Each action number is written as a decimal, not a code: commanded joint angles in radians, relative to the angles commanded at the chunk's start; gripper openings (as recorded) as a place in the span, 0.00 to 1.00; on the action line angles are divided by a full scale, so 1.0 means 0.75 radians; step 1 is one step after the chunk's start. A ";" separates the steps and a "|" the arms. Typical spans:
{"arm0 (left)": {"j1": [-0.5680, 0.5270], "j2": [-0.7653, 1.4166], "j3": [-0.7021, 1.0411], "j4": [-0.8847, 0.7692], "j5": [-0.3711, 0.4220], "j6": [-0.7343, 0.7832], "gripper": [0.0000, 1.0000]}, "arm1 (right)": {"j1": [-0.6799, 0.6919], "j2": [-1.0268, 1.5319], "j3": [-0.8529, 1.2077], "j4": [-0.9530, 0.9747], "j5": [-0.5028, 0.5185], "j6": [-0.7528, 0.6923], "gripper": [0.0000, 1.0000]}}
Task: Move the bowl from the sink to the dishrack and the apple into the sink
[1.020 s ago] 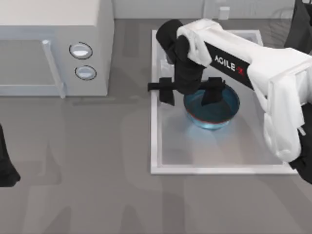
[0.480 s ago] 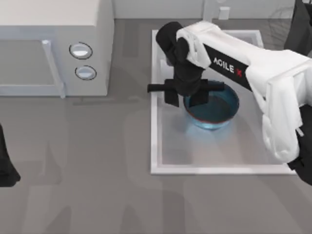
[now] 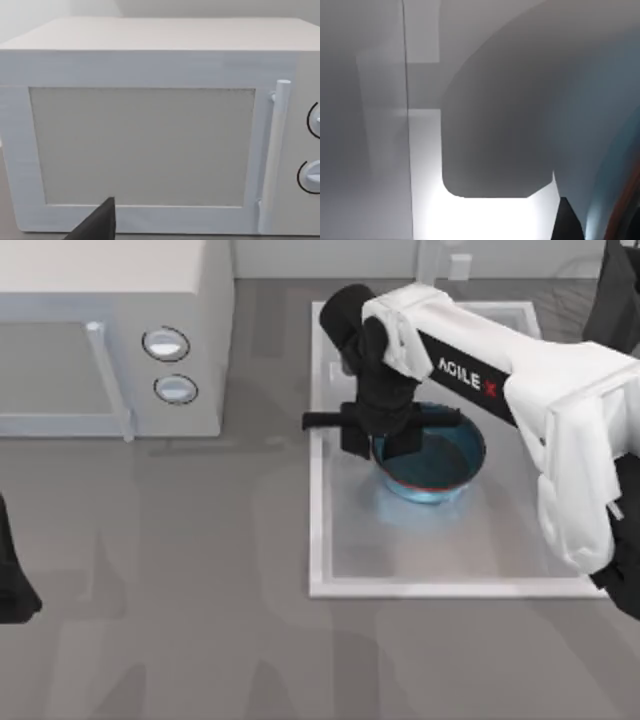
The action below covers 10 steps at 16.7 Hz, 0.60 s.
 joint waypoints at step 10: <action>0.000 0.000 0.000 0.000 0.000 0.000 1.00 | 0.129 -0.296 -0.175 -0.141 0.021 0.131 0.00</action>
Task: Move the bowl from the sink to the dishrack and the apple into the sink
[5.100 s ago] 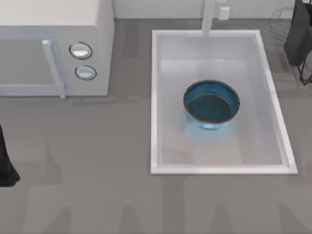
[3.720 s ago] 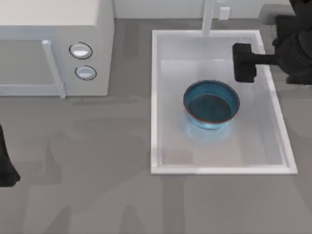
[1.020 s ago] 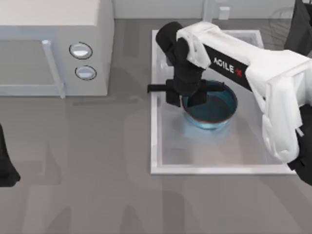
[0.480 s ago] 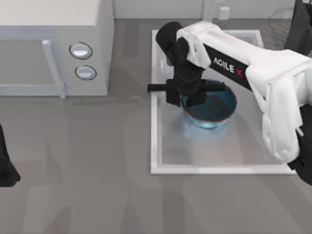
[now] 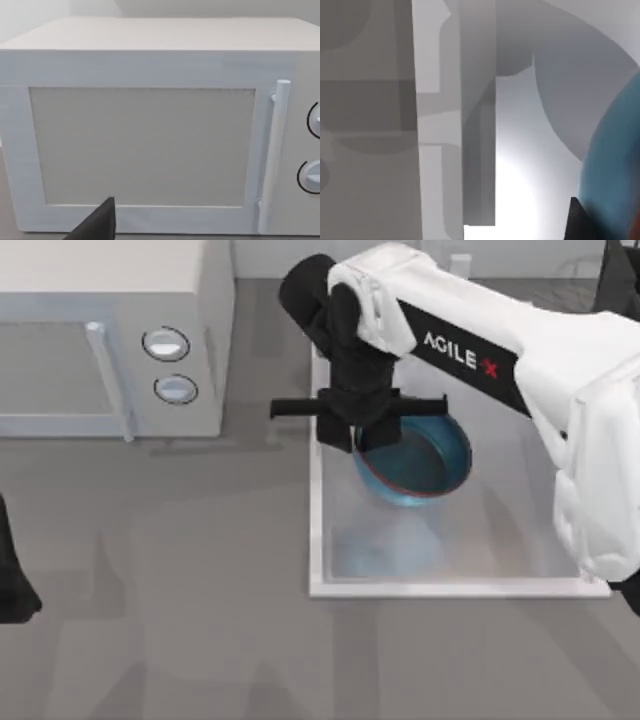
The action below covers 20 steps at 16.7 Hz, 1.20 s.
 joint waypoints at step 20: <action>0.000 0.000 0.000 0.000 0.000 0.000 1.00 | 0.509 -1.173 -0.665 -0.564 0.056 0.502 0.00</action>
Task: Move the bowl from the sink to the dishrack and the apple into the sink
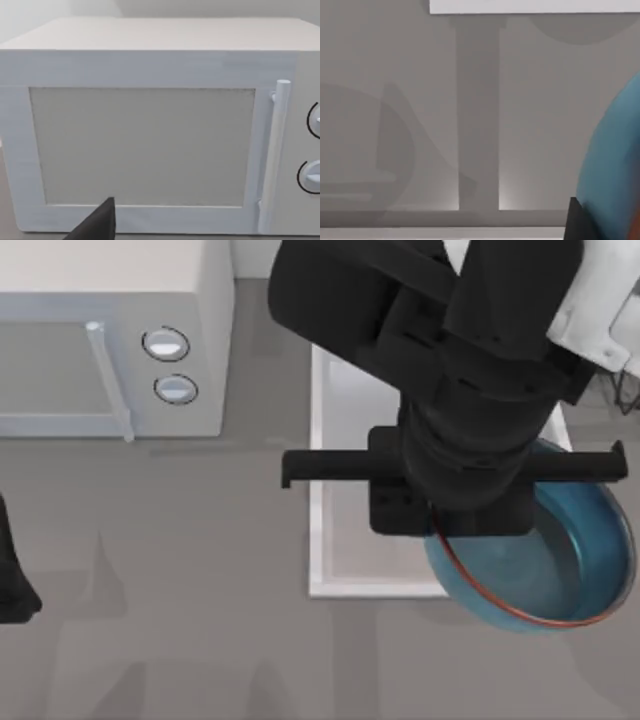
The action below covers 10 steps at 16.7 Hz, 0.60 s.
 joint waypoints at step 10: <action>0.000 0.000 0.000 0.000 0.000 0.000 1.00 | -0.618 -0.329 -0.306 0.748 -0.353 -0.469 0.00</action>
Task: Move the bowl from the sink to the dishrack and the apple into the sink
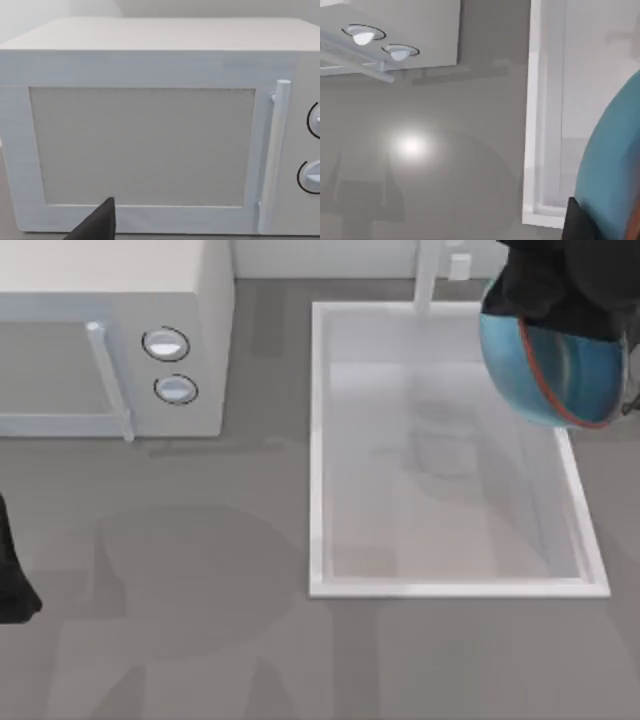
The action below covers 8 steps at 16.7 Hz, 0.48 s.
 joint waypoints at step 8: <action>0.000 0.000 0.000 0.000 0.000 0.000 1.00 | -0.895 -0.219 -0.340 0.993 -0.318 -0.597 0.00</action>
